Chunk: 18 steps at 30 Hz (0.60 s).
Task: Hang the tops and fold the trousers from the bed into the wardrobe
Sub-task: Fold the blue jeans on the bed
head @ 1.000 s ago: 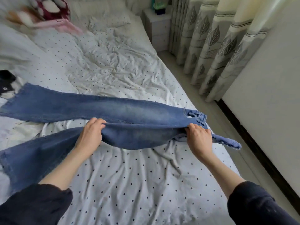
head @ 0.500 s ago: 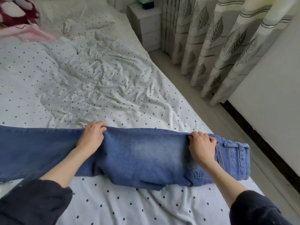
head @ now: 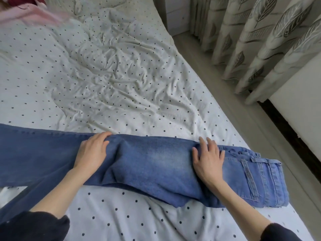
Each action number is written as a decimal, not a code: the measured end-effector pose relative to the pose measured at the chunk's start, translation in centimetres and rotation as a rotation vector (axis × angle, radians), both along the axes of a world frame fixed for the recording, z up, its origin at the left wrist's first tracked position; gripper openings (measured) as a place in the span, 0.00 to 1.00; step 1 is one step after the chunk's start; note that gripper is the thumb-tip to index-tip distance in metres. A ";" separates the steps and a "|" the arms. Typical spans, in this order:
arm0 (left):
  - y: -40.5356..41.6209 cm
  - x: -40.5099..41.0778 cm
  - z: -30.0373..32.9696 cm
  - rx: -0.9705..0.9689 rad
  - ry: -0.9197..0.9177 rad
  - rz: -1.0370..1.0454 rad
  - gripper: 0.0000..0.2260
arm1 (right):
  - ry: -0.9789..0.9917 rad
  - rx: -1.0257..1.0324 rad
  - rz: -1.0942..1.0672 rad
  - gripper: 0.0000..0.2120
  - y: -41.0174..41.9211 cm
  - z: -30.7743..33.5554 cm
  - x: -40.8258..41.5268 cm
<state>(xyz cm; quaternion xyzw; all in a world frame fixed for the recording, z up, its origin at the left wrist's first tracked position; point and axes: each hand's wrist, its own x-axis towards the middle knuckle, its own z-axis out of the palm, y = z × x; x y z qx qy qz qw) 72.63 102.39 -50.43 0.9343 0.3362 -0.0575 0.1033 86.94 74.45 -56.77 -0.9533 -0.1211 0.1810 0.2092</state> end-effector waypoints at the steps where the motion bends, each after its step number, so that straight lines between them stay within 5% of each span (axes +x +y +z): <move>1: -0.1 -1.1 0.3 0.066 0.016 -0.013 0.15 | 0.058 0.031 0.089 0.24 1.1 0.9 -1.0; 8: -3.2 -10.6 1.4 0.405 -0.019 0.057 0.28 | 0.086 0.136 0.680 0.39 9.6 5.4 -10.8; 12: -4.1 -16.1 0.9 0.237 0.141 0.360 0.29 | -0.280 0.137 0.818 0.21 12.7 6.1 -15.5; 18: -3.5 -23.5 -0.1 0.129 0.268 0.371 0.32 | -0.492 0.086 1.015 0.31 18.2 6.5 -18.7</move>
